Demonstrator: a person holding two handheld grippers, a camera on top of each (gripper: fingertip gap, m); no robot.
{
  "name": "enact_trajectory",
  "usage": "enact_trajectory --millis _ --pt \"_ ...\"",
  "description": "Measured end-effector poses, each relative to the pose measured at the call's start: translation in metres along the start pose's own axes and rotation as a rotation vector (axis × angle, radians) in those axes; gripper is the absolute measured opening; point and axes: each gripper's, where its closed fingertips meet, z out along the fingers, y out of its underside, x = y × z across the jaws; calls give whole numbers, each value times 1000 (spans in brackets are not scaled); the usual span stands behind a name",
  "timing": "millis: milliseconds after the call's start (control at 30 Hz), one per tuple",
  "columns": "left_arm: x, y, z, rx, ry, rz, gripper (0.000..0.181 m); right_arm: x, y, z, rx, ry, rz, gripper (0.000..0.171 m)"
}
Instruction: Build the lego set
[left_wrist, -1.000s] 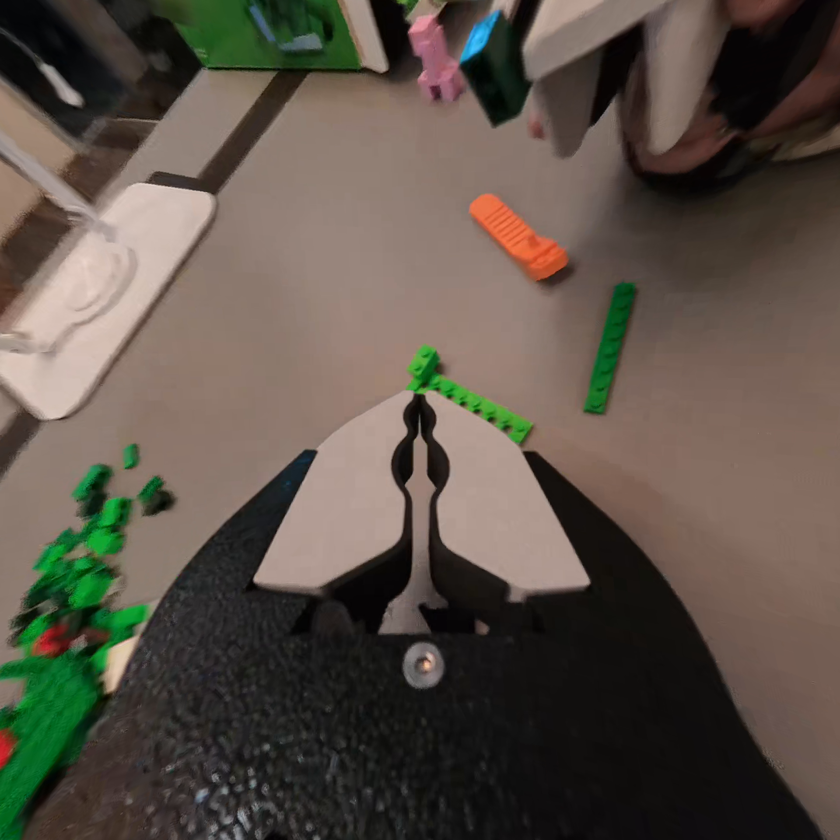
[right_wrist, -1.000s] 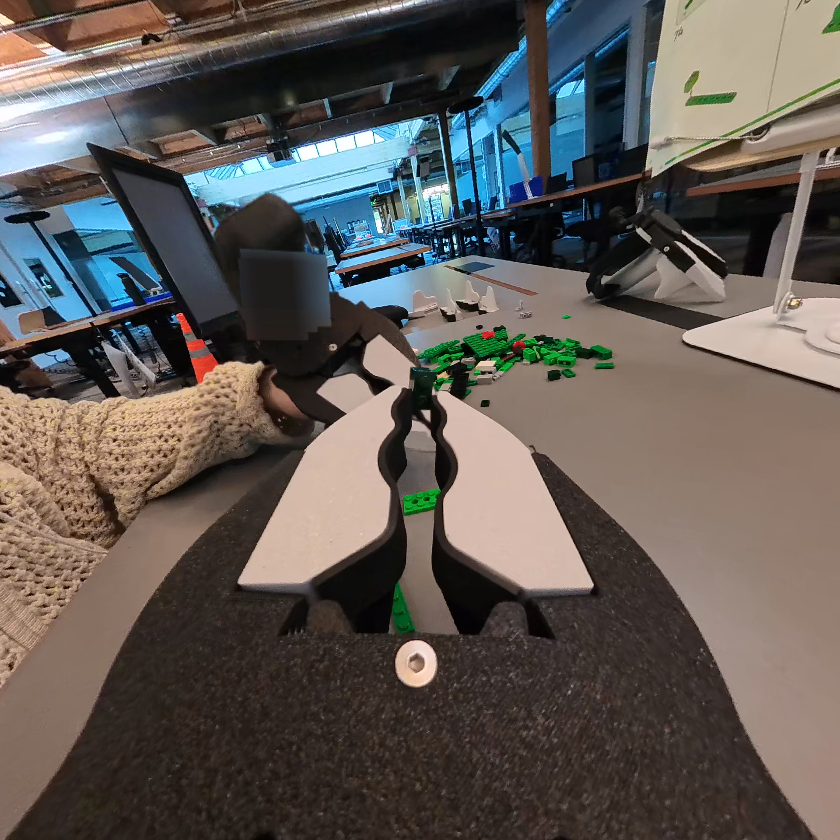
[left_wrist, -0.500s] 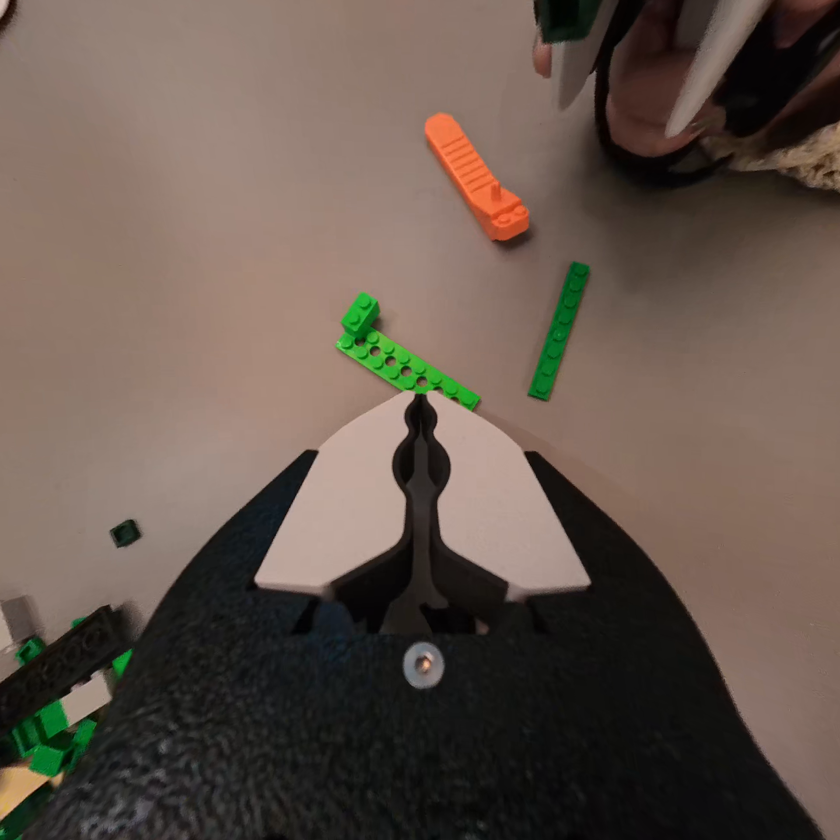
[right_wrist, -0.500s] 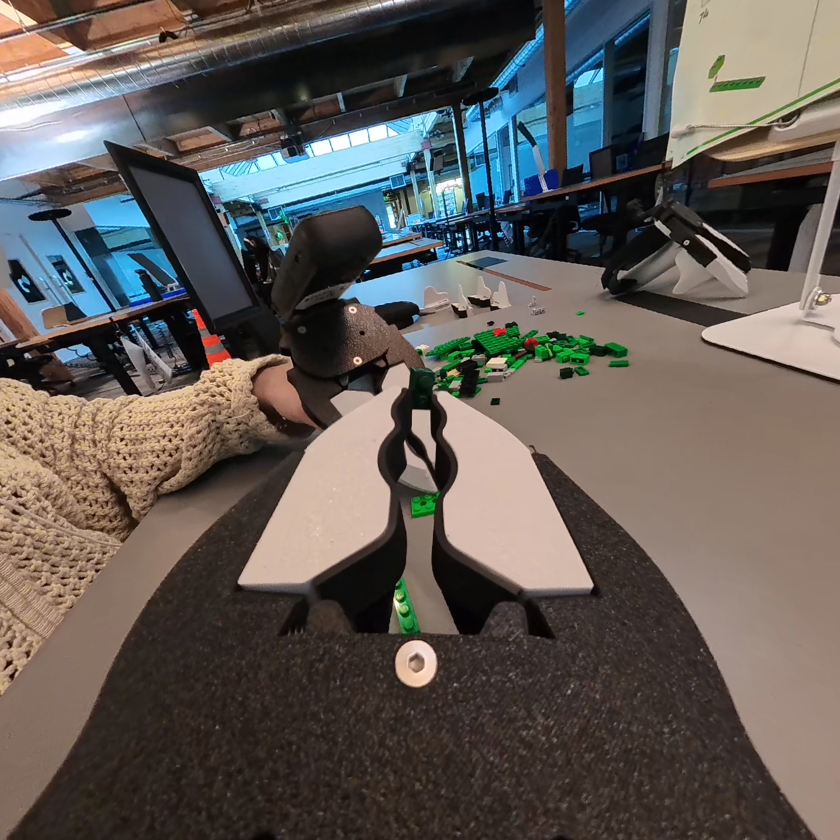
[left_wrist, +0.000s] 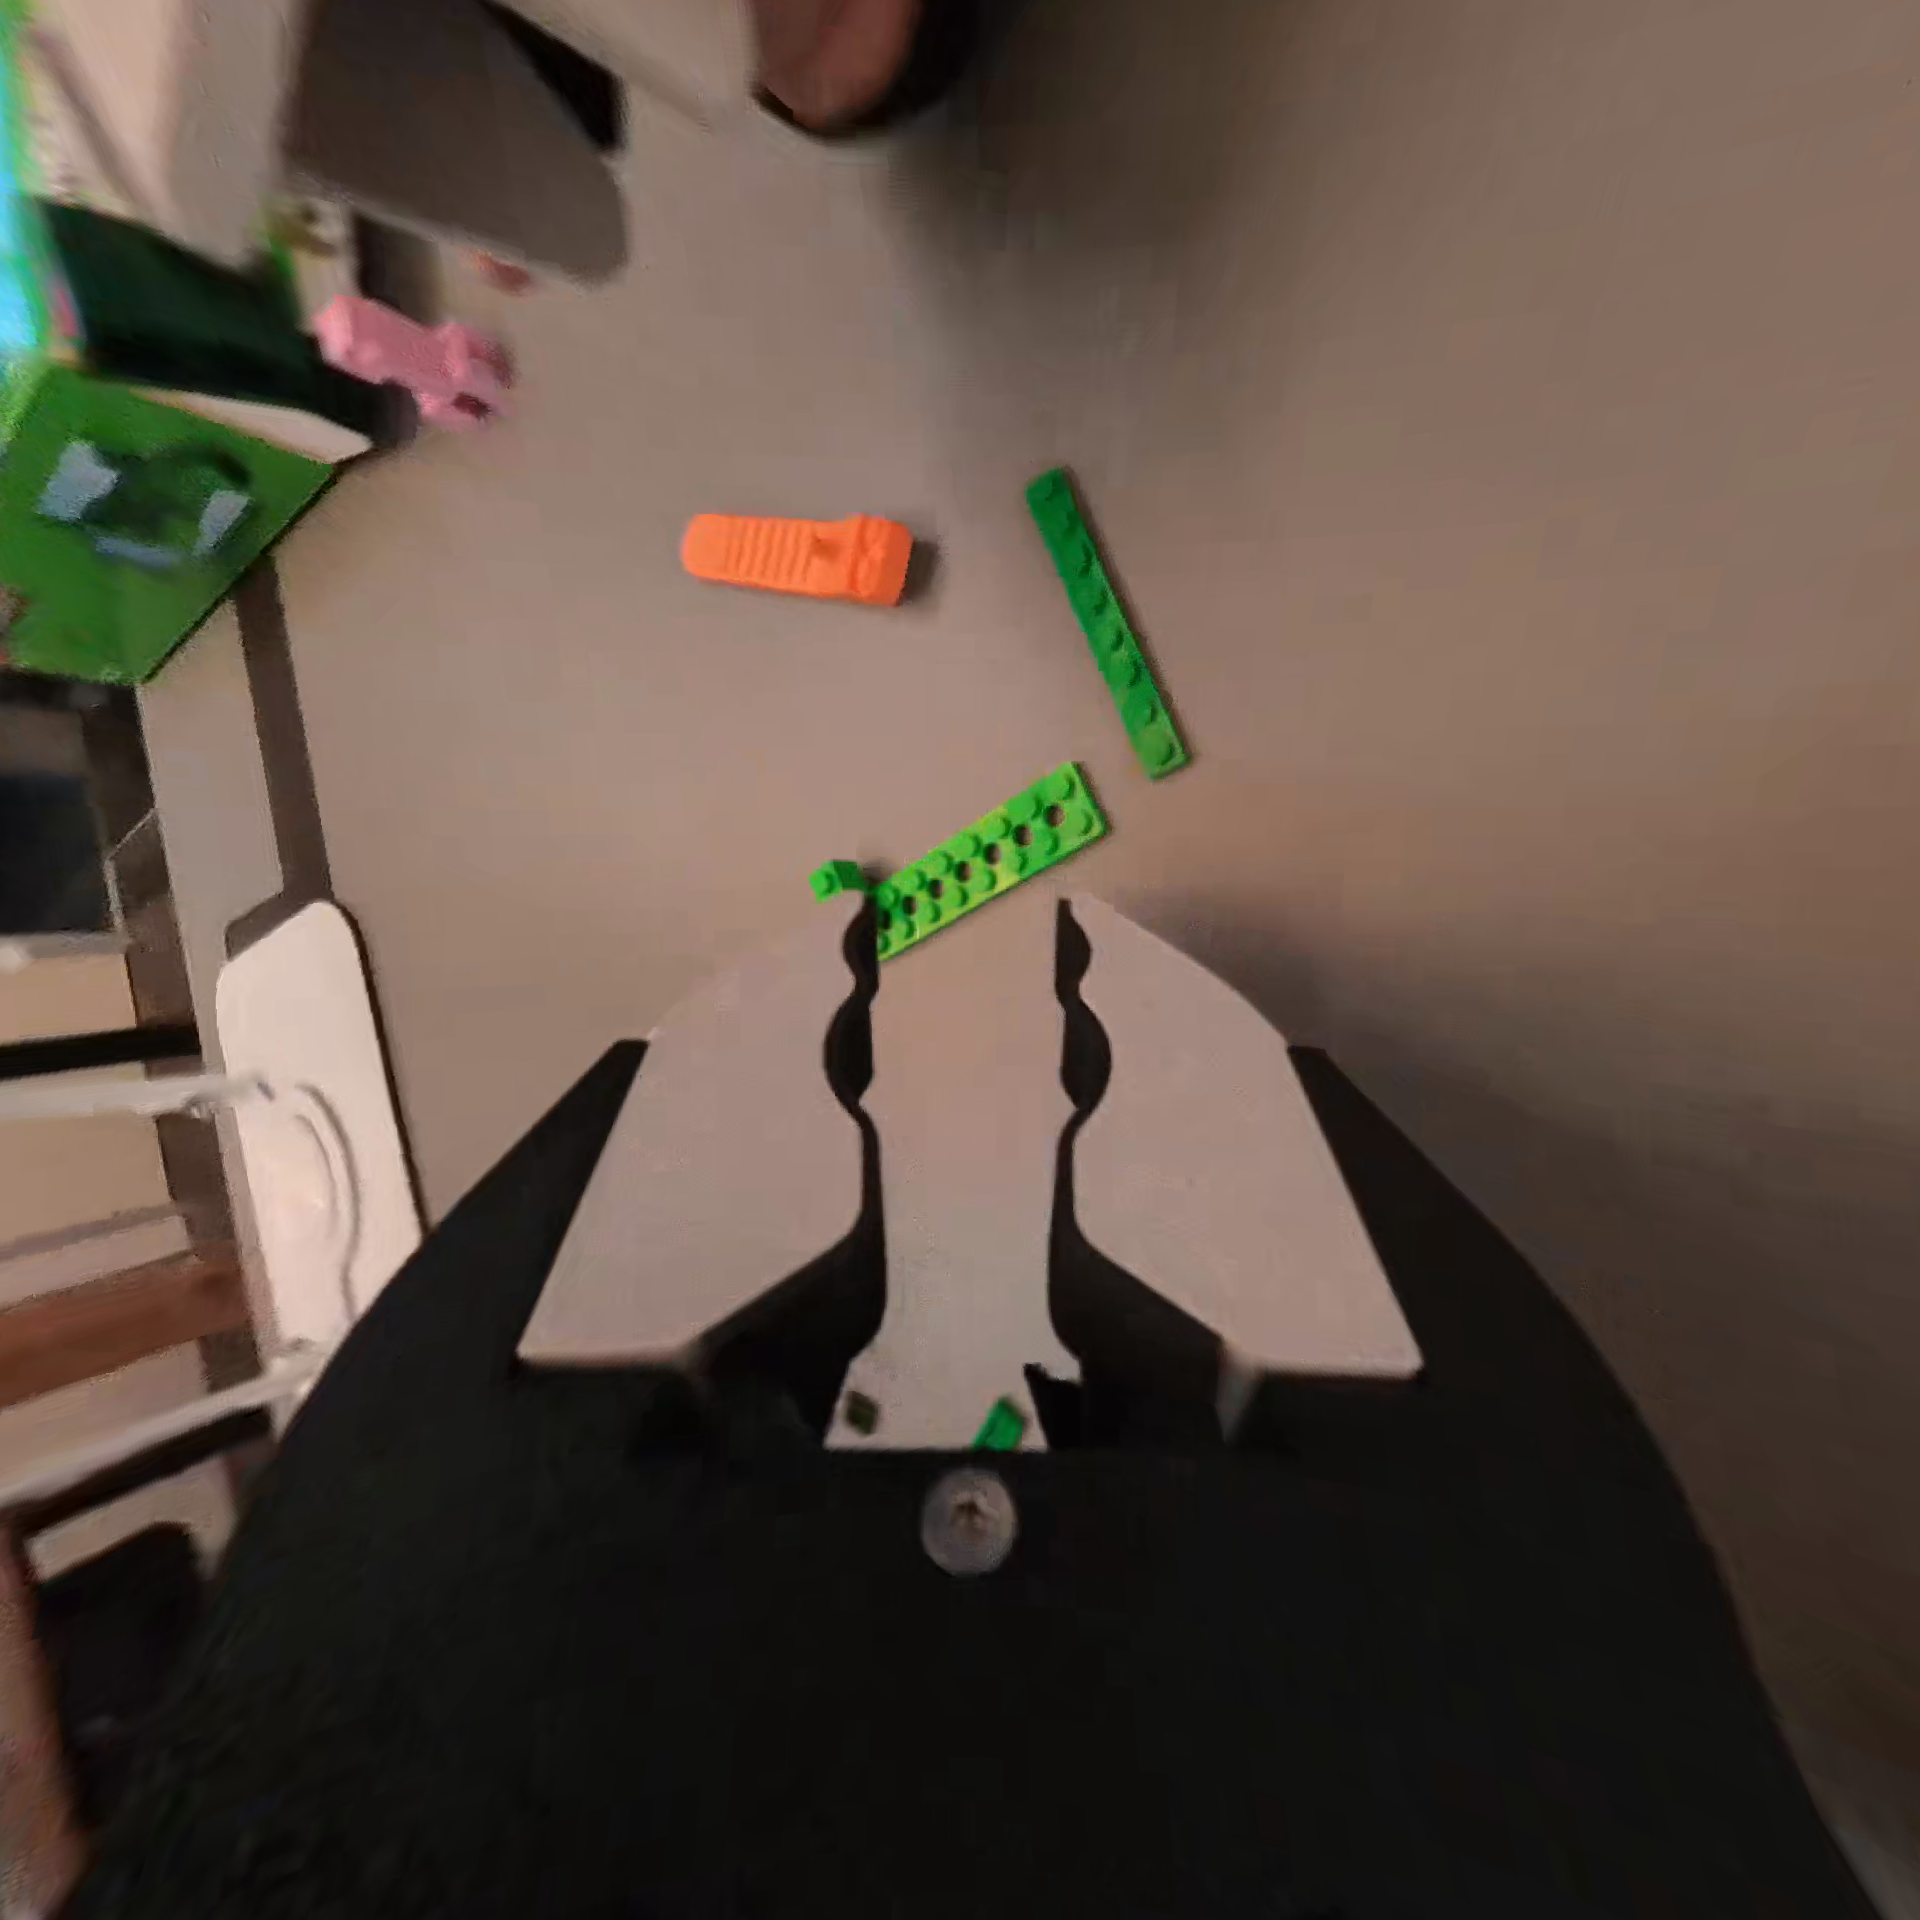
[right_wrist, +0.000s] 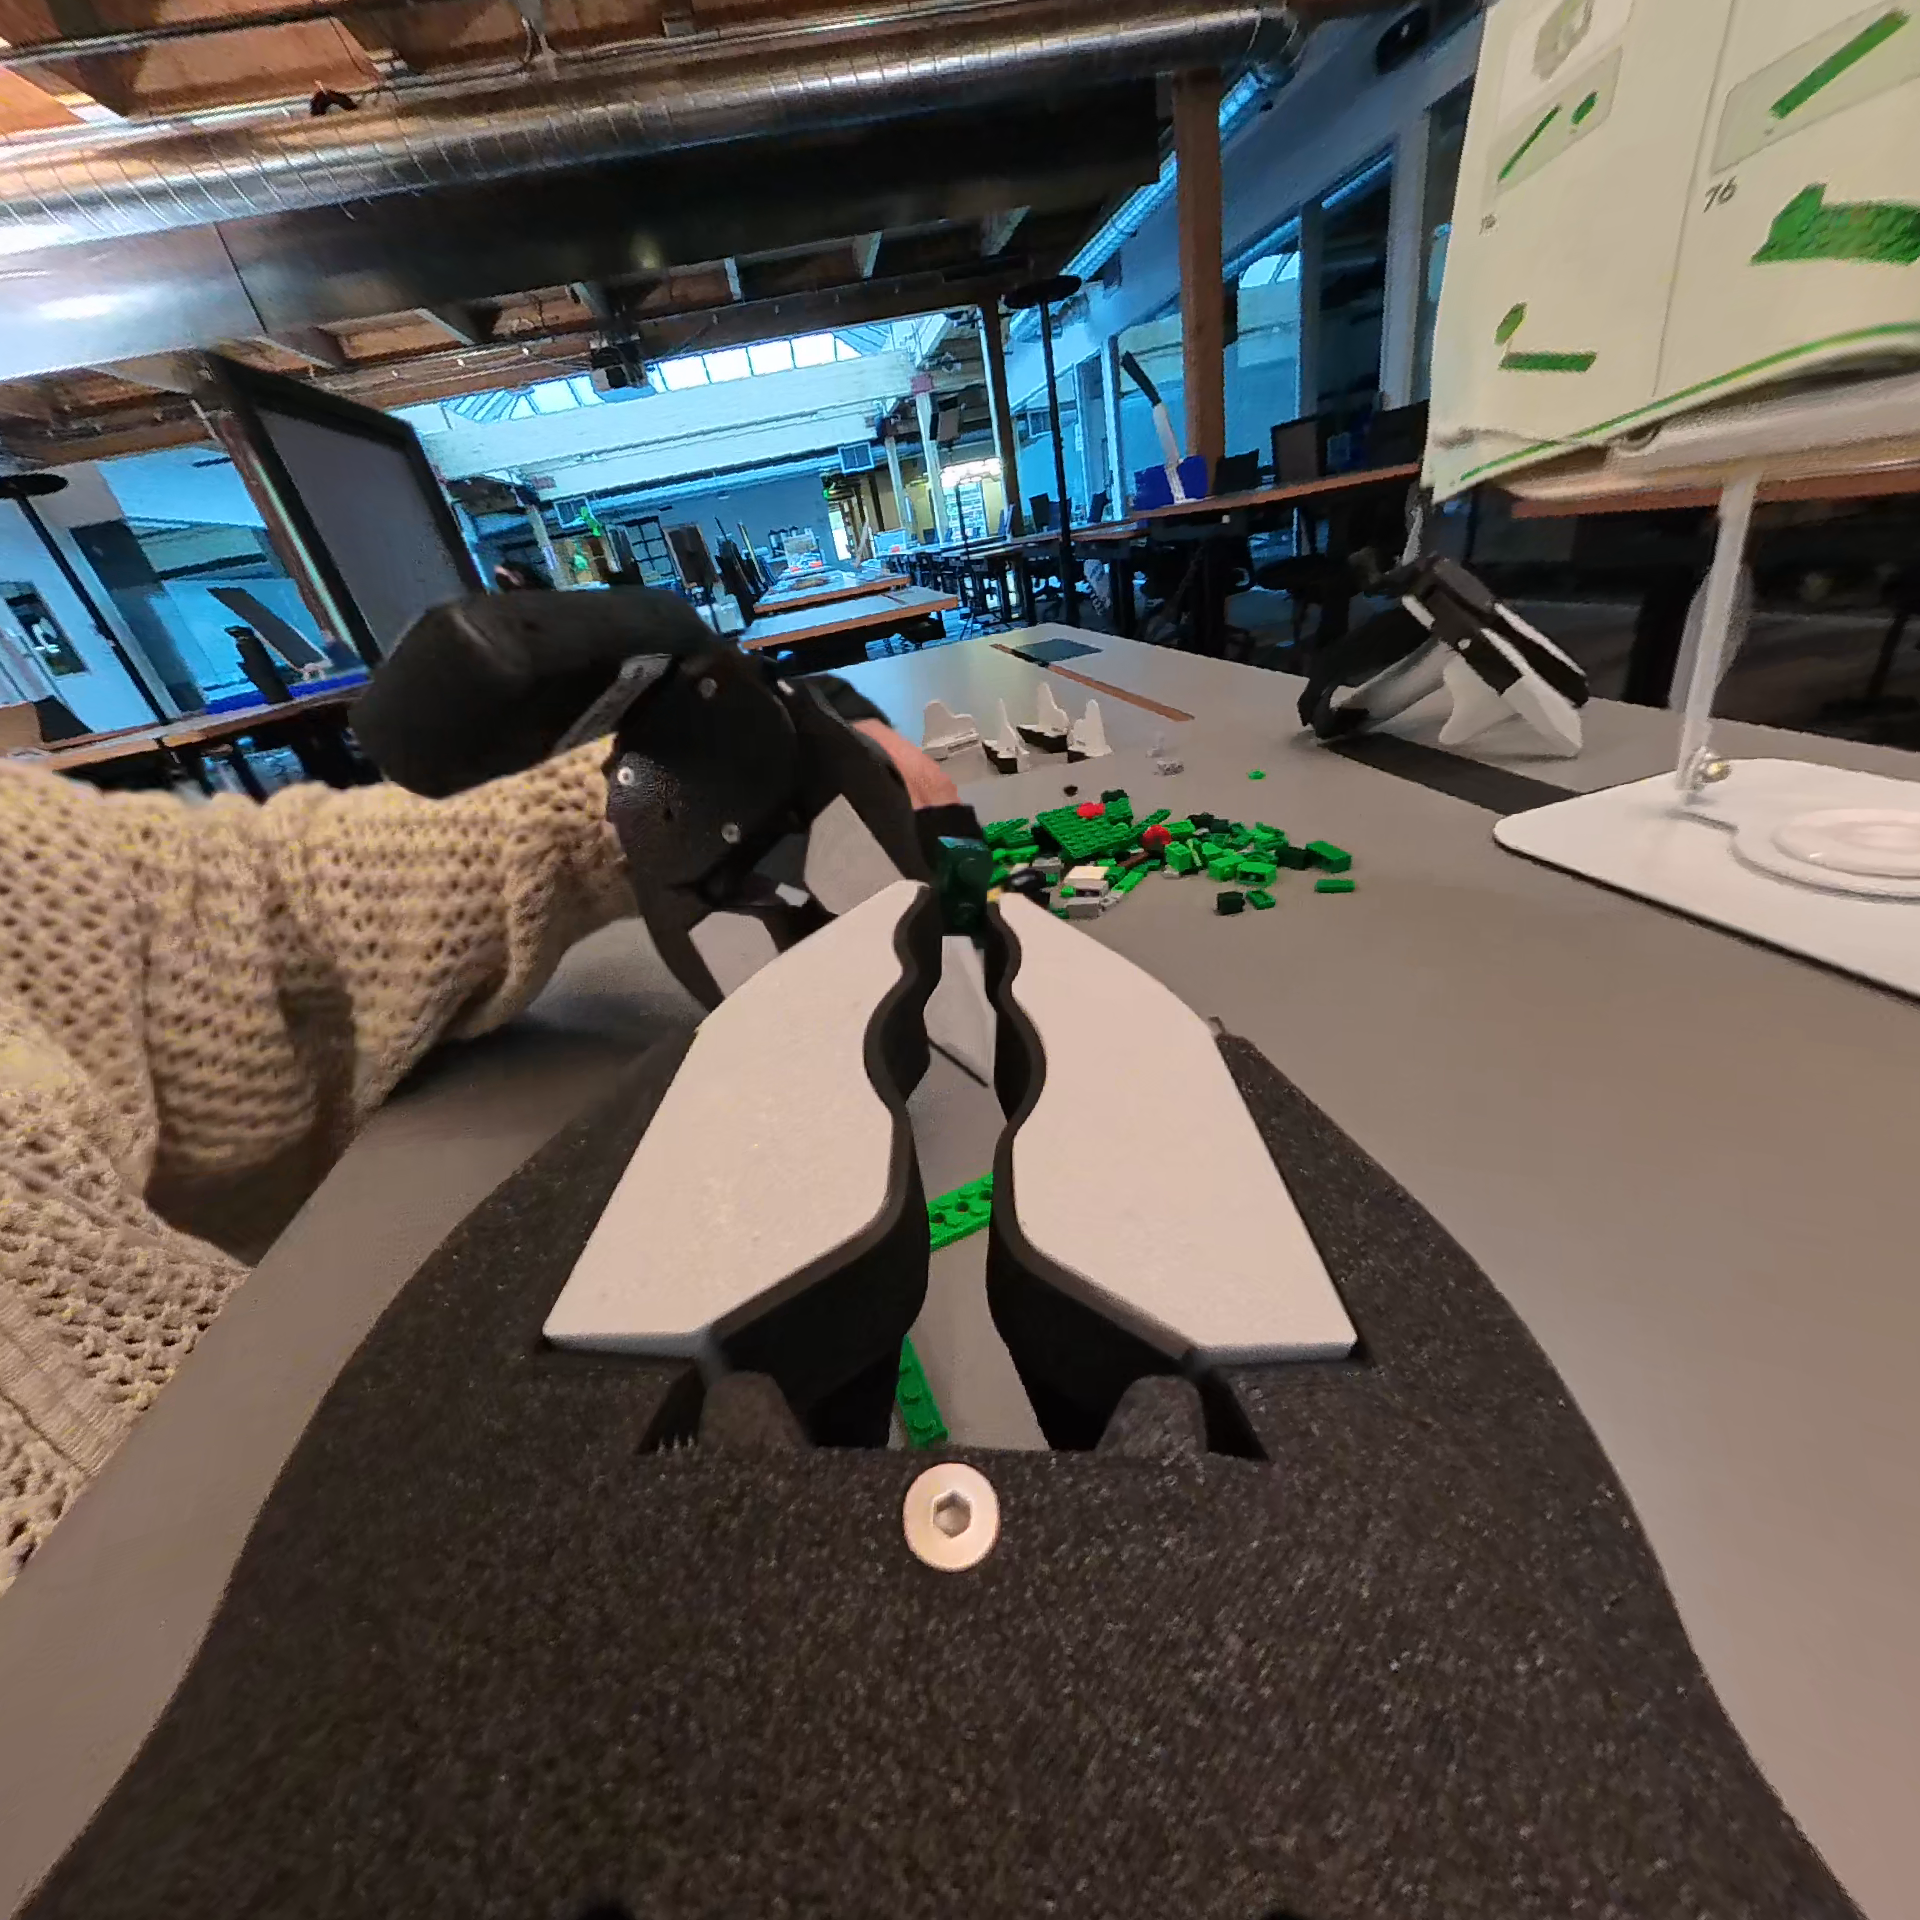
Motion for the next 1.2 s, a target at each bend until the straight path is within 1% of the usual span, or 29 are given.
enact_trajectory --millis 67,200,267,400,533,700,900,967,1100,1200 --pt "-1 5 4 -92 85 105 44 -2 -5 -7 1 7 -10 7" --pt "3 5 13 -176 225 276 45 -5 -6 -23 -38 20 -57 7" --pt "5 11 17 -224 290 290 47 -6 -5 -30 -54 23 -73 7" --pt "3 14 21 -220 374 265 46 -4 -6 -42 -59 34 -78 7" --pt "5 13 23 -250 448 298 44 0 -10 -49 -53 40 -75 7" --pt "10 14 24 -339 547 352 37 3 -9 -52 -58 36 -66 7" --pt "11 15 24 -429 583 376 37 2 -8 -52 -66 31 -60 7" --pt "13 16 22 -444 588 356 27 2 -7 -53 -73 26 -60 7" --pt "19 18 17 -434 587 240 20 0 -5 -53 -108 21 -73 7" --pt "21 18 13 -379 559 203 17 0 3 -53 -190 30 -121 7"
